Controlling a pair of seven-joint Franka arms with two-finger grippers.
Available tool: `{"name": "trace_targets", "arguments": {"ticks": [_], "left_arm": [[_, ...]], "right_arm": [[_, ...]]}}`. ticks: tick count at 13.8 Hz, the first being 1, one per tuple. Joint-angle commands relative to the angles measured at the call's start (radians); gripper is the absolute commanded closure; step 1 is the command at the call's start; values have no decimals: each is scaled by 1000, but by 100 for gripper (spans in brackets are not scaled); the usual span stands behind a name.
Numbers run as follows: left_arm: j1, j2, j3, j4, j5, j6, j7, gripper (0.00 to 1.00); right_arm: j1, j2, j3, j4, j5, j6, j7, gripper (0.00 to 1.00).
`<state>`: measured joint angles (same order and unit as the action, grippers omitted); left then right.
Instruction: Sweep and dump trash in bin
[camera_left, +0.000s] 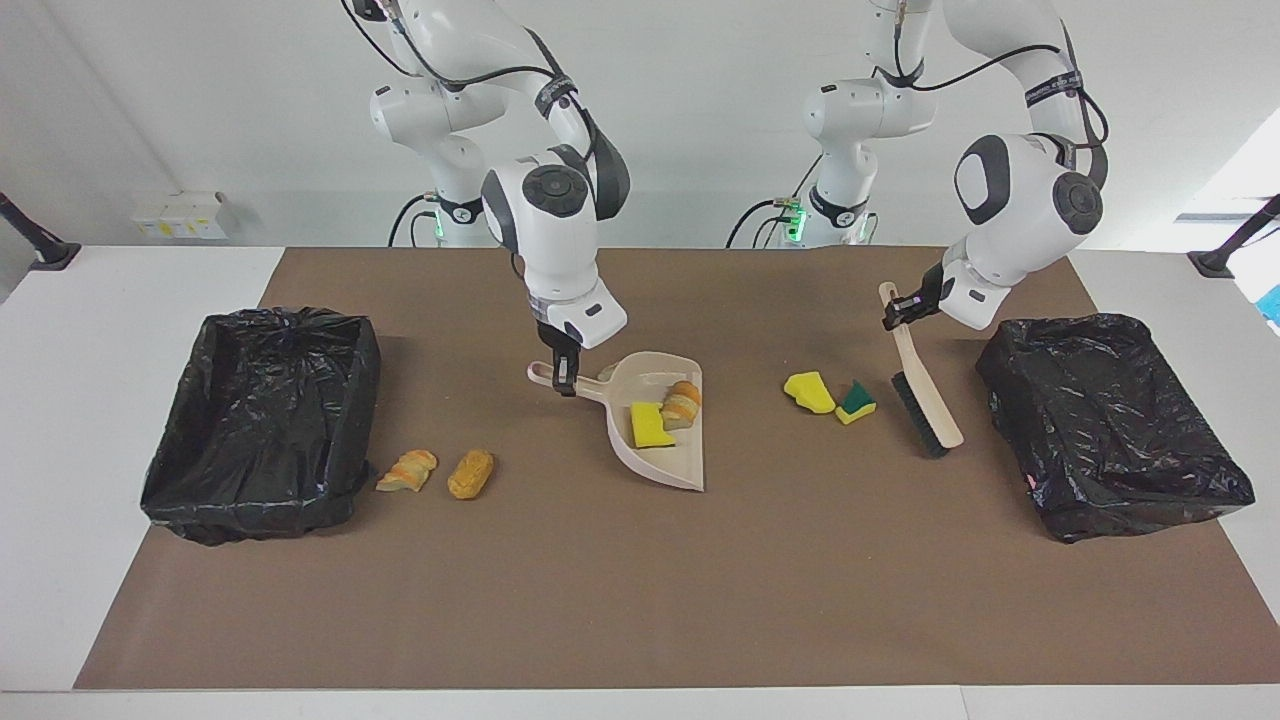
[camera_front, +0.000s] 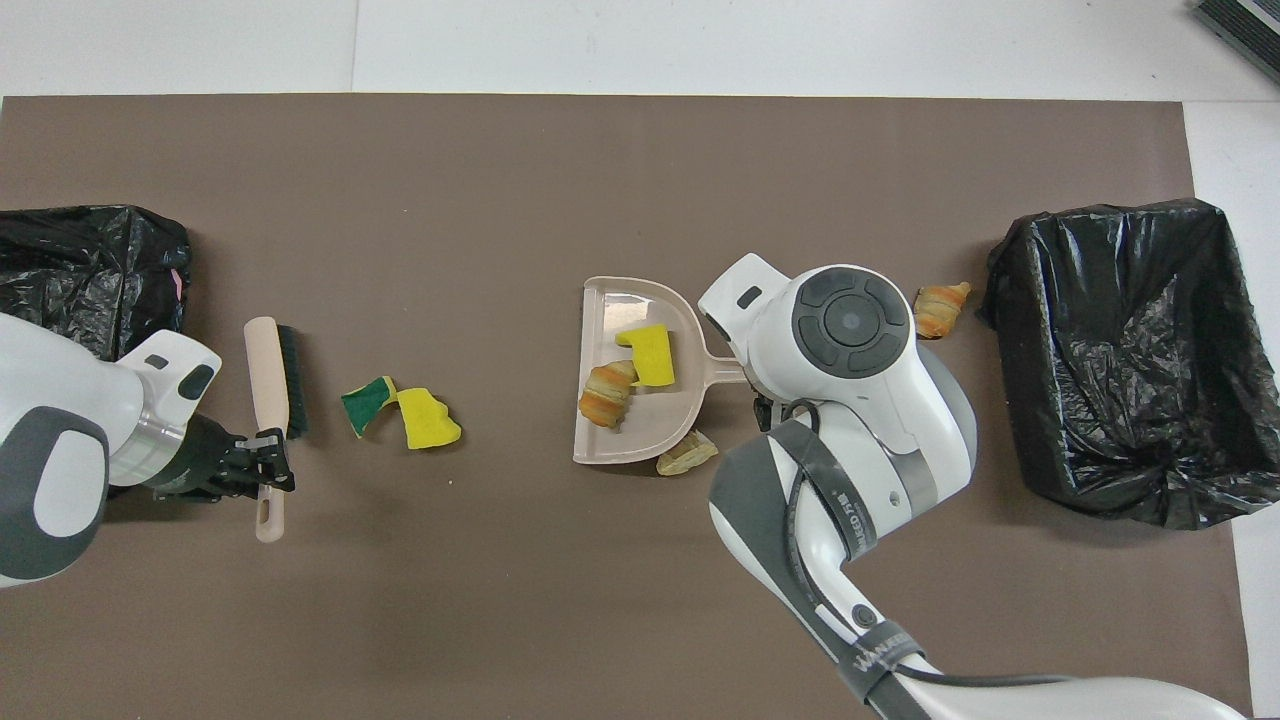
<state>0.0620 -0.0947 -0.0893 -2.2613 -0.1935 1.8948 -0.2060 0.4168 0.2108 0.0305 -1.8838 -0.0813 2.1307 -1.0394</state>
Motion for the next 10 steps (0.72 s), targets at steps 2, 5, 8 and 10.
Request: {"name": "trace_targets", "arguments": {"ticks": [2, 5, 8, 10], "left_arm": [[-80, -48, -20, -142, 20, 104, -18, 100], [-183, -62, -21, -156, 19, 109, -90, 100], [-261, -62, -23, -156, 14, 135, -162, 100], [-312, -45, -24, -156, -3, 168, -191, 100]], "right_arm": [[5, -4, 5, -15, 21, 18, -33, 100], [34, 4, 5, -31, 21, 58, -33, 100], [45, 35, 5, -29, 21, 80, -28, 100], [63, 53, 5, -29, 21, 103, -16, 100]]}}
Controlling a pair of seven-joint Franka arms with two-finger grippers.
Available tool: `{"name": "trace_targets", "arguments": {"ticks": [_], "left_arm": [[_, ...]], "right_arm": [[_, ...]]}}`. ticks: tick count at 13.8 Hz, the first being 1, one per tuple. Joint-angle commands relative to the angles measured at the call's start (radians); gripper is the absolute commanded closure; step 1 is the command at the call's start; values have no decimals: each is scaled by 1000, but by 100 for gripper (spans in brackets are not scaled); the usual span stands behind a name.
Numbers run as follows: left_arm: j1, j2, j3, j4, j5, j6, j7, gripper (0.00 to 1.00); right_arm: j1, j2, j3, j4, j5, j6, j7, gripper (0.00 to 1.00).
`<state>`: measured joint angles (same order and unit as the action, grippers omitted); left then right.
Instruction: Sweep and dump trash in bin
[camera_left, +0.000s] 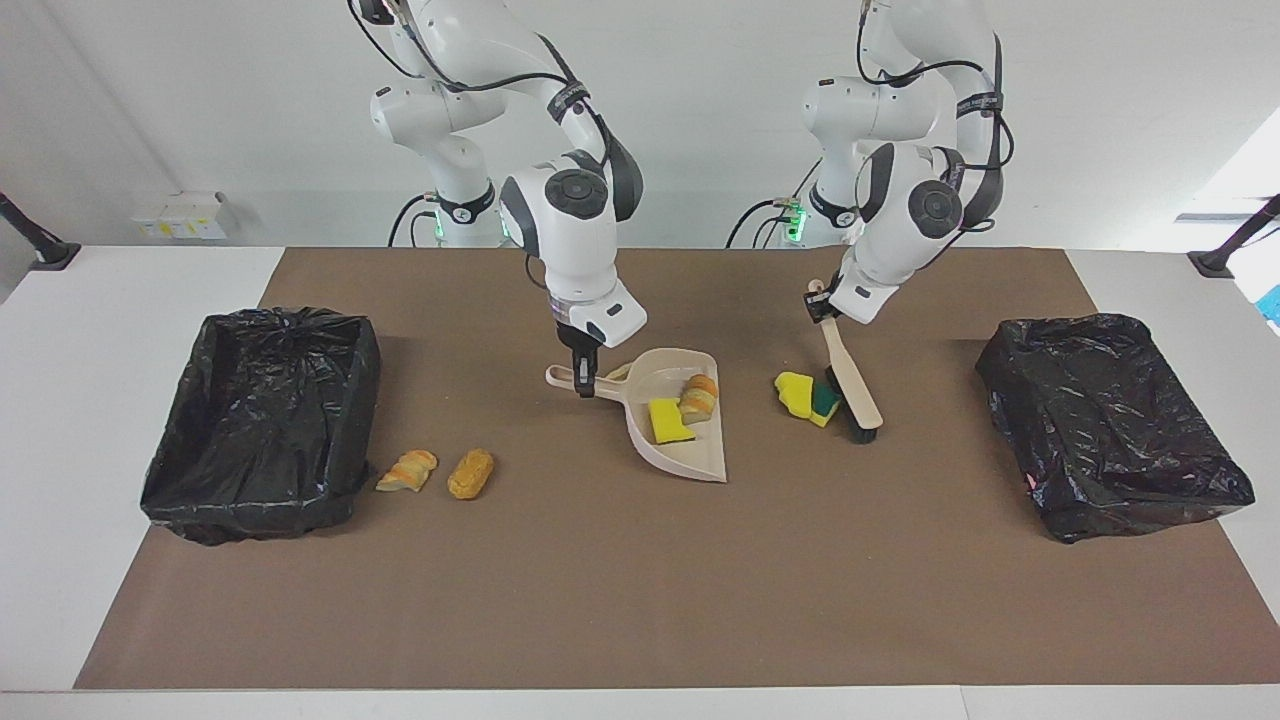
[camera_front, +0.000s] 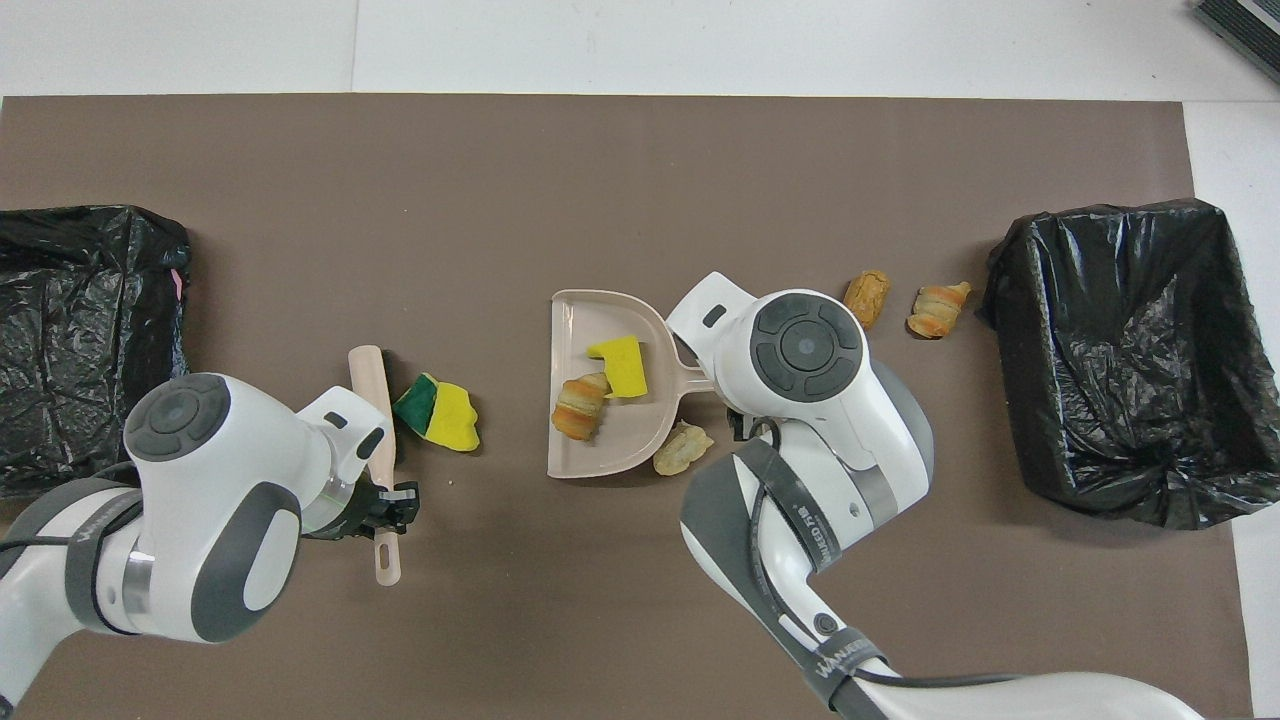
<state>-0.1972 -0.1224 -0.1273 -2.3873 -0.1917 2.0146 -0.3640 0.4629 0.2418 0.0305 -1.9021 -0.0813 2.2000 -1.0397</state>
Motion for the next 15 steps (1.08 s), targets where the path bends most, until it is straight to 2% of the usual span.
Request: {"name": "trace_targets", "arguments": {"ticks": [1, 6, 10, 15], "left_arm": [[-60, -16, 14, -30, -17, 61, -33, 100], [-188, 0, 14, -6, -90, 117, -30, 100], [-229, 32, 17, 89, -121, 76, -73, 100], [-131, 0, 26, 267, -66, -204, -92, 100]], "right_arm": [[20, 31, 5, -11, 21, 36, 1, 100], [55, 66, 5, -9, 72, 104, 35, 100], [62, 70, 5, -8, 72, 107, 46, 100], [62, 71, 5, -5, 72, 106, 46, 100]]}}
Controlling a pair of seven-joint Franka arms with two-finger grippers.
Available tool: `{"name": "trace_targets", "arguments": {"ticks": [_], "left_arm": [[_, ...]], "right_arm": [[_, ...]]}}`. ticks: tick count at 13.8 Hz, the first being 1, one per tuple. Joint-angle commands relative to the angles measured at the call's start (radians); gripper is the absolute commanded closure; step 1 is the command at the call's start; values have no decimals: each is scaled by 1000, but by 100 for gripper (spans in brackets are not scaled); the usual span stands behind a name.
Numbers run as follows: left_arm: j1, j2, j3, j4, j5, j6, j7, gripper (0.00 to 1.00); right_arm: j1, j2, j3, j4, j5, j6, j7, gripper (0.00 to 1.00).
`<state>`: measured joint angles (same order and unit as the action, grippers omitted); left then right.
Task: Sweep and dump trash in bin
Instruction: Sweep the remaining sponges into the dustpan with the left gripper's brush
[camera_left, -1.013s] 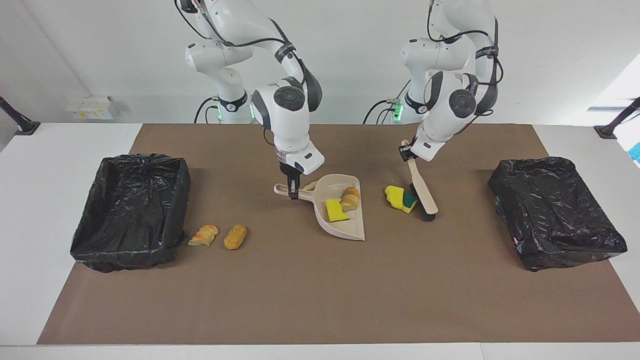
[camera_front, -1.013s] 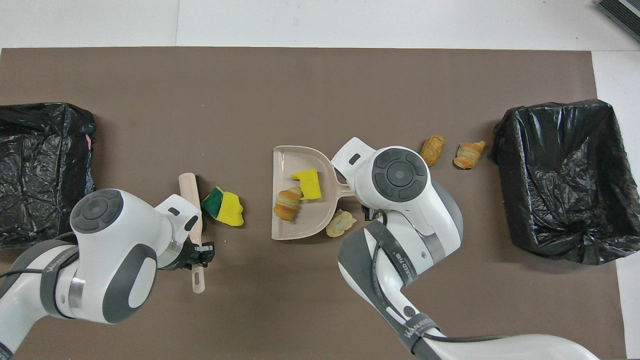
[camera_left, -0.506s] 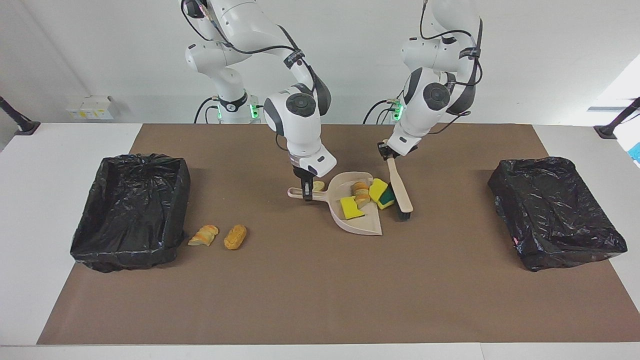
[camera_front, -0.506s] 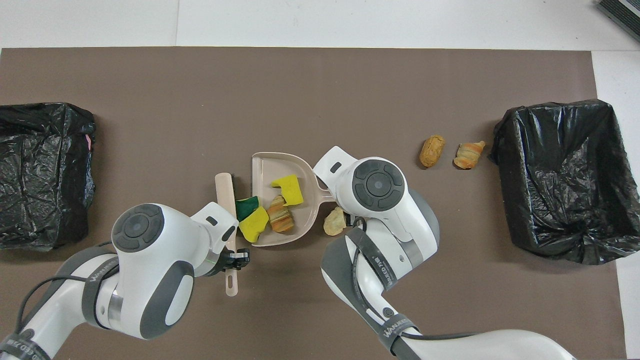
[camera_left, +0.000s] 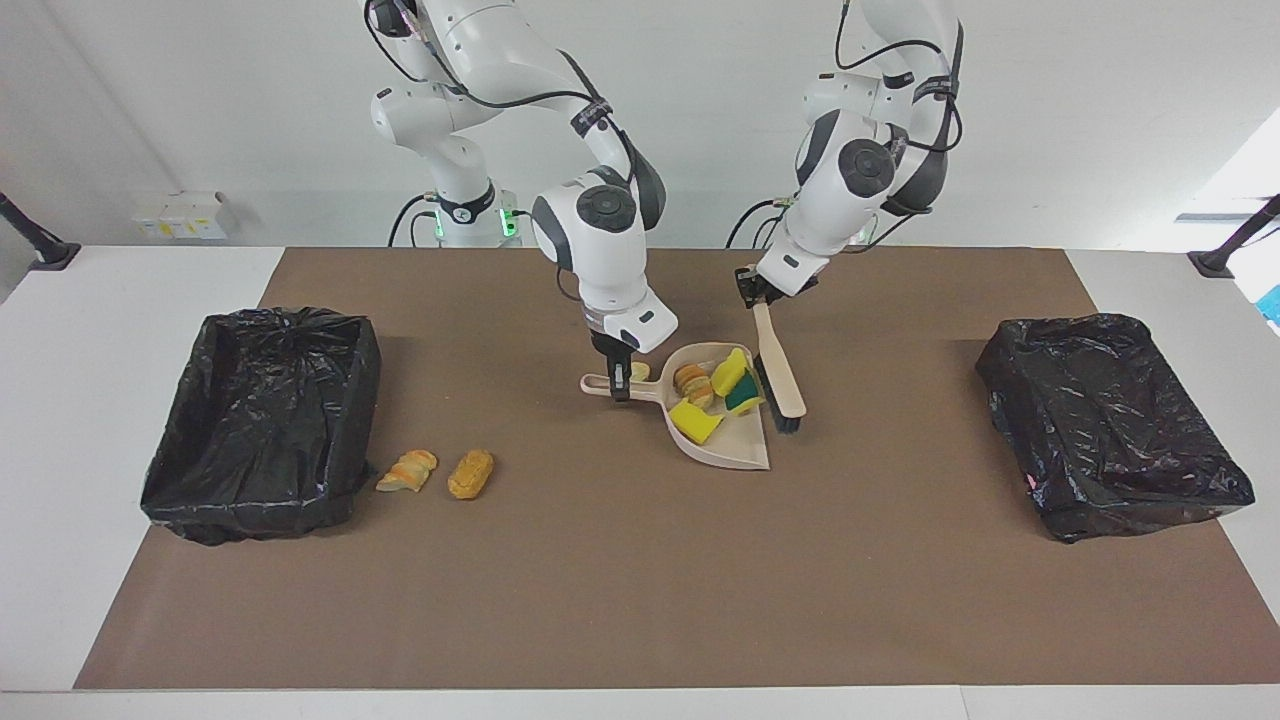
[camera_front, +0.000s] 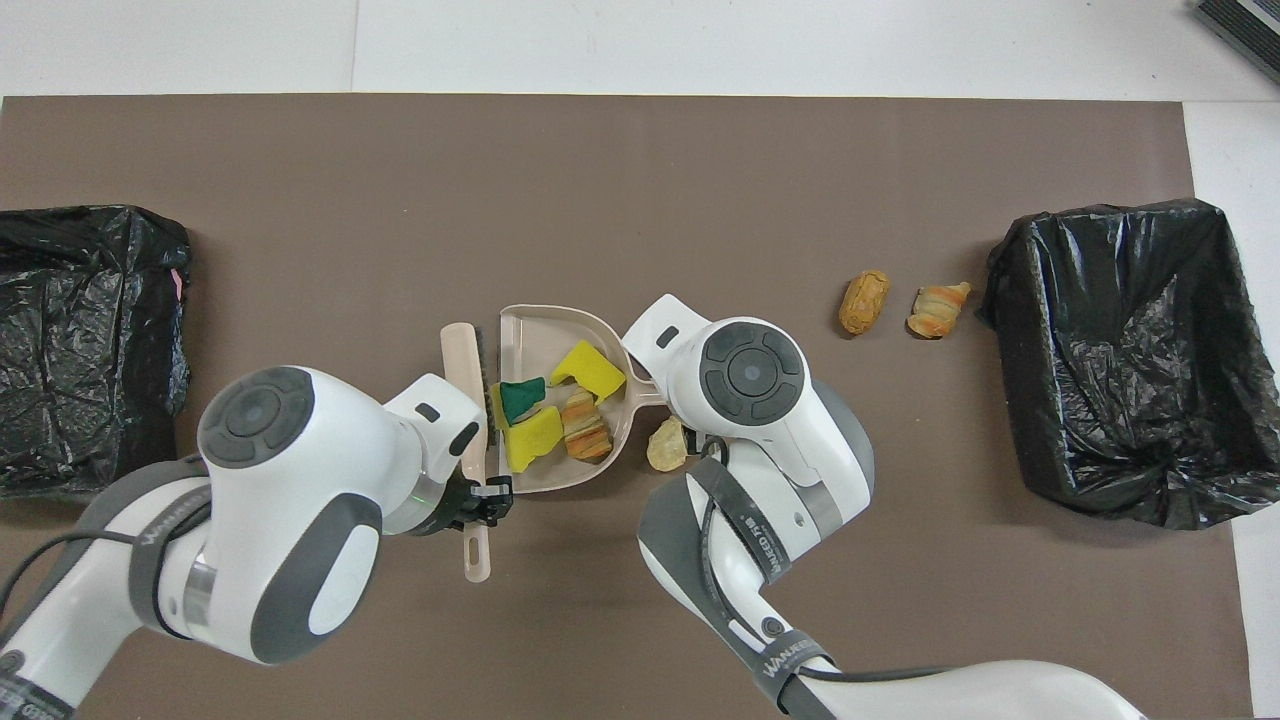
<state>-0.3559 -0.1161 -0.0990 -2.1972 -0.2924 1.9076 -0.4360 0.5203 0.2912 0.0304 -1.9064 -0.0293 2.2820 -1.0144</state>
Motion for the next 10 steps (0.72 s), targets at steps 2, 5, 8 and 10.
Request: {"name": "trace_targets", "arguments": {"ticks": [2, 5, 8, 10], "left_arm": [[41, -7, -2, 126, 91, -154, -21, 100], [43, -46, -2, 148, 127, -258, -29, 100], [43, -59, -1, 140, 134, -289, -35, 100], [73, -83, 13, 94, 133, -257, -14, 100]], "right_arm": [[4, 22, 5, 1, 20, 24, 20, 100], [4, 22, 6, 4, 20, 28, 22, 100], [1, 16, 6, 9, 22, 47, 11, 100], [1, 6, 6, 10, 55, 47, 4, 100]]}}
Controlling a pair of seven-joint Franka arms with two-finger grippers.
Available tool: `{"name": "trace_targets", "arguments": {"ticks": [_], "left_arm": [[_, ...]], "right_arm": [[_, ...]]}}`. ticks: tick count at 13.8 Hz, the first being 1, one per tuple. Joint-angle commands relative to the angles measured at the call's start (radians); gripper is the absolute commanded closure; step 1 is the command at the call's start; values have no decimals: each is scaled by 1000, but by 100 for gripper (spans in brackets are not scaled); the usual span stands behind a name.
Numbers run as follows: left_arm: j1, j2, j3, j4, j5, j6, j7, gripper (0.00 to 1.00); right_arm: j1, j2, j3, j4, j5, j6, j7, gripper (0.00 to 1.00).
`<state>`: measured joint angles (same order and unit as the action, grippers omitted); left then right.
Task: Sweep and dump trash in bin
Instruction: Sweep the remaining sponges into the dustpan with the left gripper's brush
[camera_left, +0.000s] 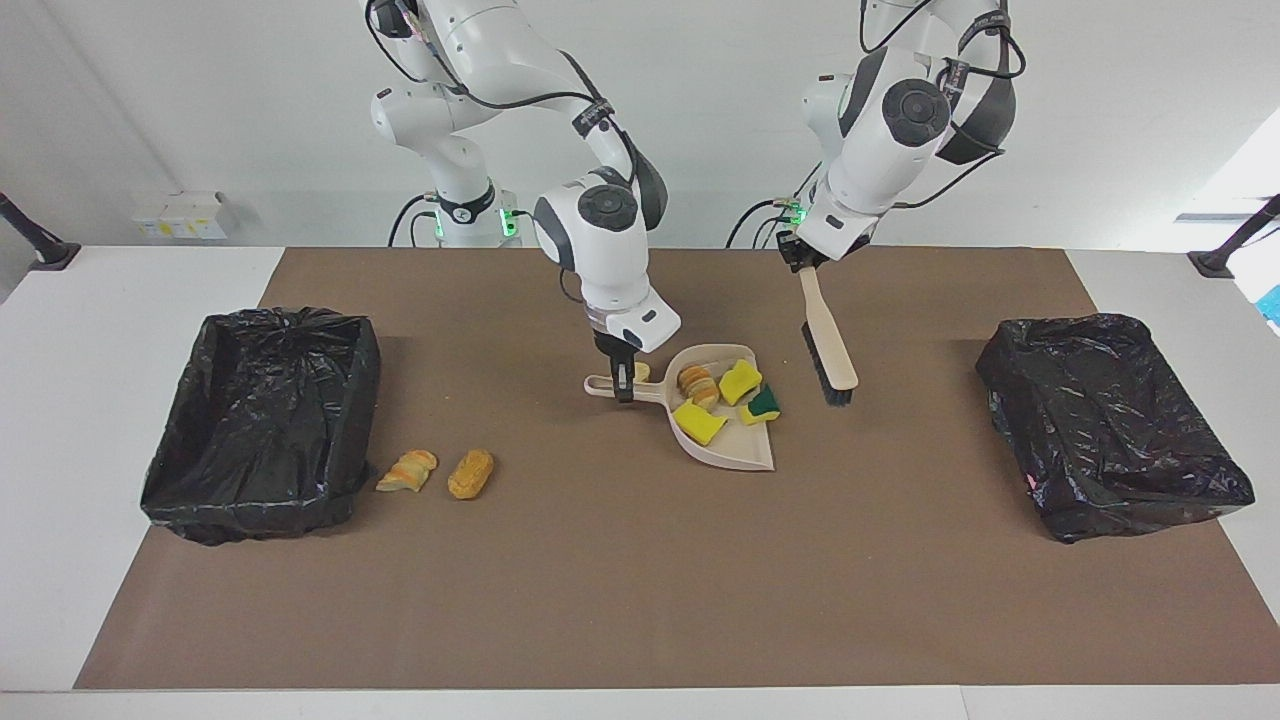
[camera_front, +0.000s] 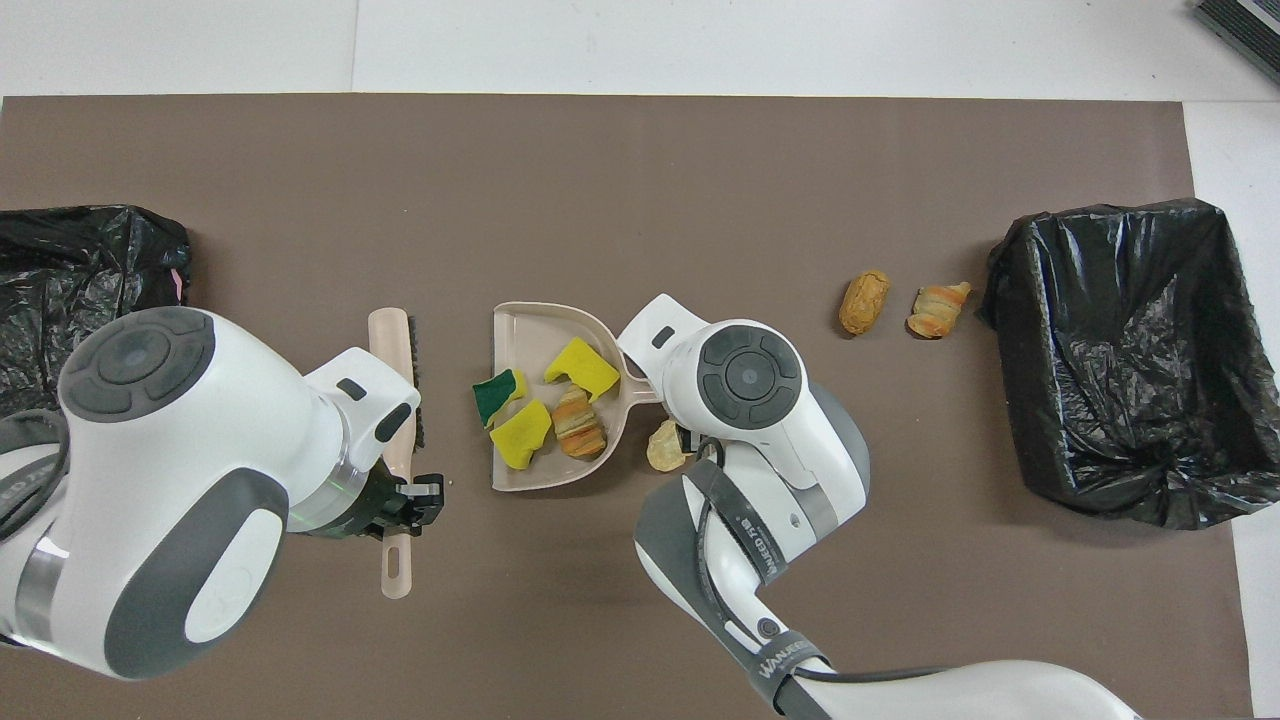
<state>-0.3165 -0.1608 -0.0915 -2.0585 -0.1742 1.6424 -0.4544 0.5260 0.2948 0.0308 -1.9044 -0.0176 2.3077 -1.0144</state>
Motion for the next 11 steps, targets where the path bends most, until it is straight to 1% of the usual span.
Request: {"name": "trace_targets", "arguments": {"ticks": [1, 5, 7, 9, 11], "left_arm": [[43, -42, 6, -55, 15, 17, 12, 100], [51, -46, 7, -60, 15, 8, 34, 100], [51, -52, 7, -63, 15, -6, 34, 100], [51, -54, 6, -65, 15, -7, 34, 100], [51, -55, 7, -65, 15, -19, 34, 100]], "right_arm": [[-4, 1, 8, 10, 63, 22, -13, 100], [-12, -5, 8, 10, 88, 21, -38, 100], [-29, -20, 8, 10, 142, 18, -74, 100], [-55, -48, 6, 10, 171, -14, -124, 100], [-89, -84, 6, 18, 171, -97, -125, 100]]}}
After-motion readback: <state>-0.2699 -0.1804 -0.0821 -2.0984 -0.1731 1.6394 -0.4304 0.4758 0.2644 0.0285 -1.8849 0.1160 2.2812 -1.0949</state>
